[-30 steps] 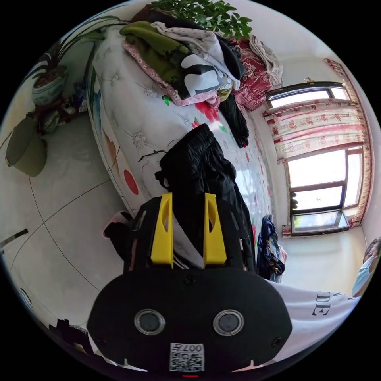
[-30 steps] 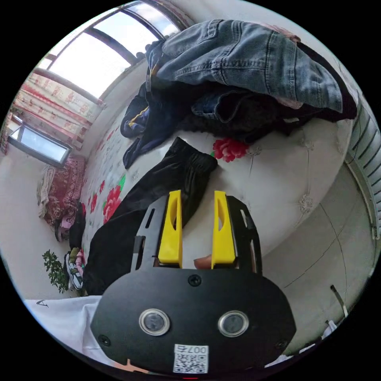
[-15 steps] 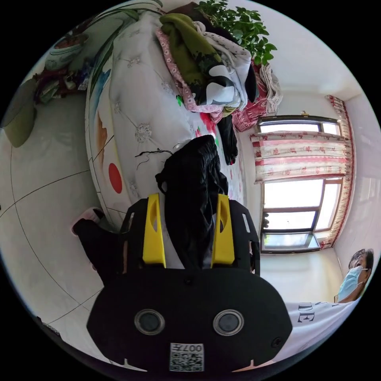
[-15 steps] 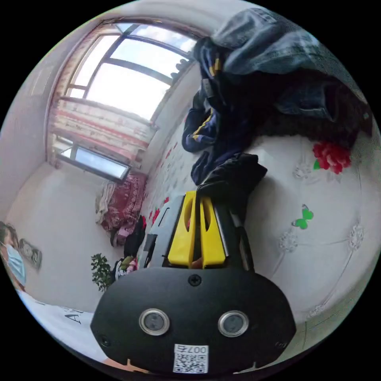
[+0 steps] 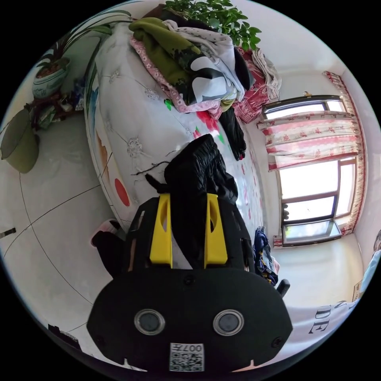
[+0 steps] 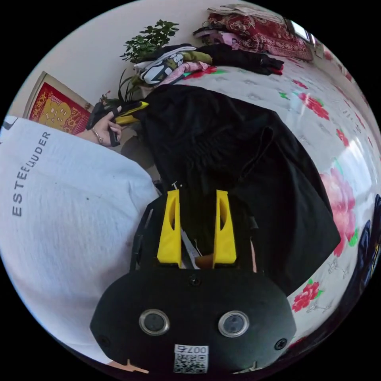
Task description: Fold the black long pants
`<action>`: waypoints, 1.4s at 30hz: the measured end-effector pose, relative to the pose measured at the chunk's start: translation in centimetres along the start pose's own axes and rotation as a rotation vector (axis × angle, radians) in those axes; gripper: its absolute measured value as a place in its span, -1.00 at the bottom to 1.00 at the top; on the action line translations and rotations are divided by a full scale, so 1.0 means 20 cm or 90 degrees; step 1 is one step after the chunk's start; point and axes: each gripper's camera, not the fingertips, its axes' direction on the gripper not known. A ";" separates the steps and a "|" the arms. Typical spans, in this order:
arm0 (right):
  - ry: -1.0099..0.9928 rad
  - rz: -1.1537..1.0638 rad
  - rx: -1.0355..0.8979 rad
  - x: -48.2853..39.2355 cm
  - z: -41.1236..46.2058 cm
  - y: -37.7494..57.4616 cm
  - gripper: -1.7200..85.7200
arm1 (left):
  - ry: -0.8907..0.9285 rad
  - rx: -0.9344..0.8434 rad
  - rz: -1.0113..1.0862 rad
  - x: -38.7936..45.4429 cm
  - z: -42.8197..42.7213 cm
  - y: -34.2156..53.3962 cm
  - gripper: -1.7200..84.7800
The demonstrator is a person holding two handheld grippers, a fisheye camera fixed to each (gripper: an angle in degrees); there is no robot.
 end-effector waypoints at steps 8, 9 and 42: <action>-0.028 0.188 0.084 0.30 0.04 -0.05 -0.79 | 0.015 0.034 0.000 0.00 0.08 0.02 -0.82; -0.049 0.271 0.081 0.41 0.09 -0.06 -0.78 | 0.035 0.040 -0.013 -0.03 0.09 0.03 -0.83; -0.129 0.628 0.342 1.57 -0.15 1.16 -0.75 | 0.164 -0.547 0.758 1.39 1.37 1.33 -0.69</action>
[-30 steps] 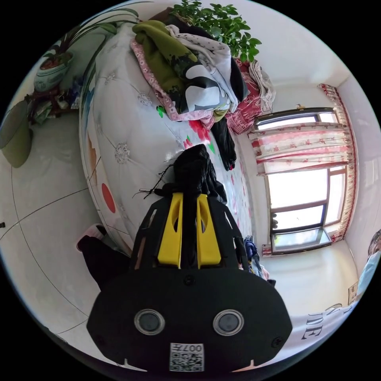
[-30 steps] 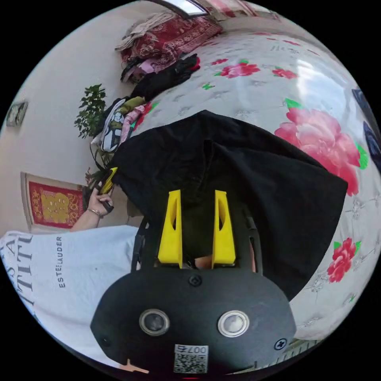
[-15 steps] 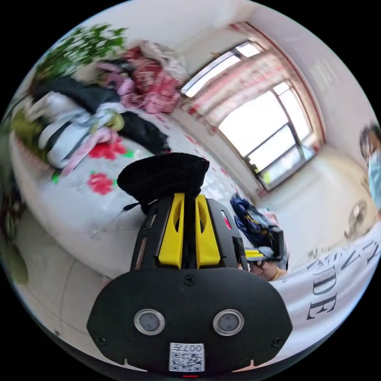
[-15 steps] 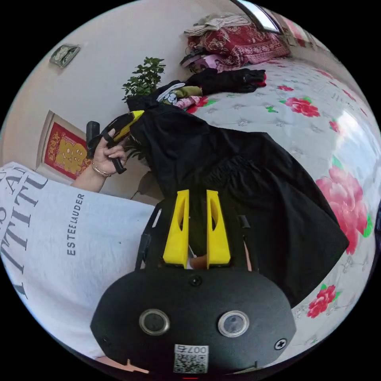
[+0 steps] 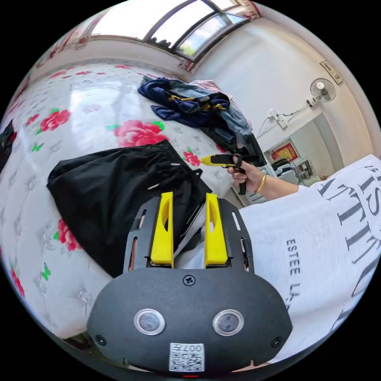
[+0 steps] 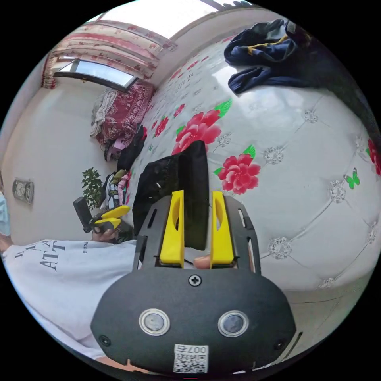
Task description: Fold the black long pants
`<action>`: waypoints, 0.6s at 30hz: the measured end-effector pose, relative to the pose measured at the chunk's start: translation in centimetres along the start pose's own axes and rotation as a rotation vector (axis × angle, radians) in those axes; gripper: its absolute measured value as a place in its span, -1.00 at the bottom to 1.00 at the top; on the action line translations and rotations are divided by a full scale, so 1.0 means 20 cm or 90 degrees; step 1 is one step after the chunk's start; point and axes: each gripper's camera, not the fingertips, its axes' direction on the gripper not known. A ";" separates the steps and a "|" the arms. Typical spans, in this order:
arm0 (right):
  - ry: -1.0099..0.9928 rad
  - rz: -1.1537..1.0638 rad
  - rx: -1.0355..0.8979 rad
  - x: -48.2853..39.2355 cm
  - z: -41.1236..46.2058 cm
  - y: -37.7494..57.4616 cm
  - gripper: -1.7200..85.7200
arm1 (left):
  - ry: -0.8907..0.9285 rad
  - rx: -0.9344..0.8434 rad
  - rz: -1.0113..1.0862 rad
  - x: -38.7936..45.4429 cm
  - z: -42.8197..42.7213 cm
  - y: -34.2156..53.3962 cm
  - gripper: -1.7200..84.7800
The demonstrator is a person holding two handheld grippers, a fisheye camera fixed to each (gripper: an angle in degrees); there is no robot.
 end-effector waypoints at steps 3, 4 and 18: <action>-0.020 0.009 -0.044 0.10 0.07 -0.06 -0.75 | -0.066 0.038 -0.144 -0.28 -0.14 0.13 -0.69; -0.024 0.008 -0.043 0.12 0.08 -0.07 -0.75 | -0.065 0.045 -0.213 -0.41 -0.17 0.19 -0.68; -0.147 -0.021 -0.134 0.05 0.28 -0.55 -0.89 | 0.129 -0.031 -0.348 -1.06 0.09 -0.07 -0.85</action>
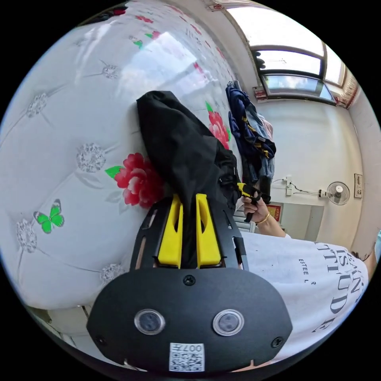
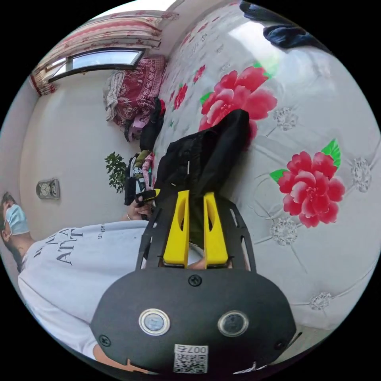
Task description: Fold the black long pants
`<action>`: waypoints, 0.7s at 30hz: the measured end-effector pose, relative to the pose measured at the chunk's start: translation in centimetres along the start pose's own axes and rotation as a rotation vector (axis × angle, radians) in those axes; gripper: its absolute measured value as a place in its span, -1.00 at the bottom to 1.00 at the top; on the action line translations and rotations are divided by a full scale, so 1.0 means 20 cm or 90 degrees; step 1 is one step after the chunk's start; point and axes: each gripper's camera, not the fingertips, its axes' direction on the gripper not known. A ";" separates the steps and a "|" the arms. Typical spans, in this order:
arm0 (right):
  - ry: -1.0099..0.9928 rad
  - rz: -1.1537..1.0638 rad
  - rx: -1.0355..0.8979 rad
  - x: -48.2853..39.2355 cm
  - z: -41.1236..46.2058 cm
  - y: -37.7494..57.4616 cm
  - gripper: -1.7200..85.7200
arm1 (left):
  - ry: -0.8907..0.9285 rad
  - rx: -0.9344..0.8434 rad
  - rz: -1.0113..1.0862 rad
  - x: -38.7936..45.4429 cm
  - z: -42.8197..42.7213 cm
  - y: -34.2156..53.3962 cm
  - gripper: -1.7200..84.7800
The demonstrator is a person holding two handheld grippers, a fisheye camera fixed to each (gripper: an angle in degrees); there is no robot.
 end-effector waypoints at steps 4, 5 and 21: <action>-0.016 -0.065 0.015 -0.24 0.02 -0.26 -0.92 | 0.039 0.050 0.061 0.09 -0.26 -0.24 -0.90; -0.020 -0.099 0.015 -0.34 0.05 -0.37 -0.93 | 0.039 0.061 0.075 0.10 -0.31 -0.28 -0.90; -0.002 -0.263 0.057 -1.26 1.28 -1.80 -0.89 | -0.317 0.312 0.007 -0.29 -1.96 -1.17 -0.70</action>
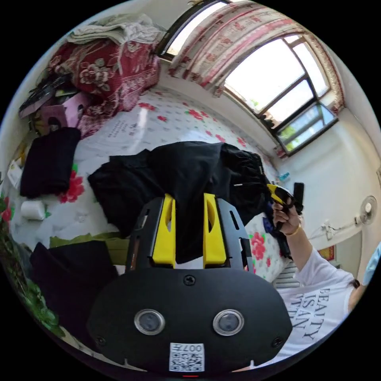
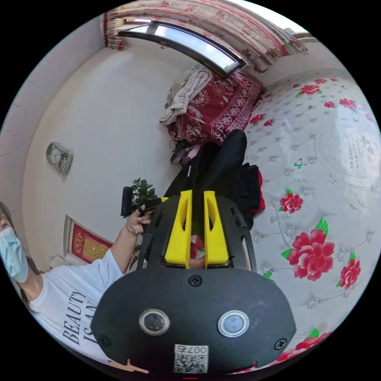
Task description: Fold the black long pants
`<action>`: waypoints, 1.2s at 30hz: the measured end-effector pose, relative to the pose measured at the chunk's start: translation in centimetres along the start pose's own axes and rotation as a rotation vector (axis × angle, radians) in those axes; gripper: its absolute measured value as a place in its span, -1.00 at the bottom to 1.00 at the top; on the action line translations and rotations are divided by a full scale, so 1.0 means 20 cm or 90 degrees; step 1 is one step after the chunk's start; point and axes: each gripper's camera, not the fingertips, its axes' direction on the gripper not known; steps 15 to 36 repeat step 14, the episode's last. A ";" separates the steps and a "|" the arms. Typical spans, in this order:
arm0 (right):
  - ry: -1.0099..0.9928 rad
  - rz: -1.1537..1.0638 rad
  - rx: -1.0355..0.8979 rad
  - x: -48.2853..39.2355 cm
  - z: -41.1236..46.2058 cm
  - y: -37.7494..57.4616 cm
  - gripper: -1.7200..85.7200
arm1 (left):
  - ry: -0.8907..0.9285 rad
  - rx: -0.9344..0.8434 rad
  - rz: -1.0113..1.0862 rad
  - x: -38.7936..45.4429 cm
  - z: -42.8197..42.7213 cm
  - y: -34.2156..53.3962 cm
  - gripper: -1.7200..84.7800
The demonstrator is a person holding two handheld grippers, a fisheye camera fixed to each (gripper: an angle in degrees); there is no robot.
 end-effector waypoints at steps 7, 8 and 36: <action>0.253 0.051 -0.045 0.47 0.06 0.56 -0.85 | -0.121 -0.034 -0.065 -0.04 0.47 0.48 -0.71; 0.328 0.065 -0.051 0.58 -0.04 0.66 -0.84 | -0.133 -0.038 -0.058 -0.01 0.50 0.52 -0.71; 0.656 0.274 0.028 1.08 -0.80 1.01 -0.81 | -0.127 -0.080 0.030 0.39 0.77 0.79 -0.72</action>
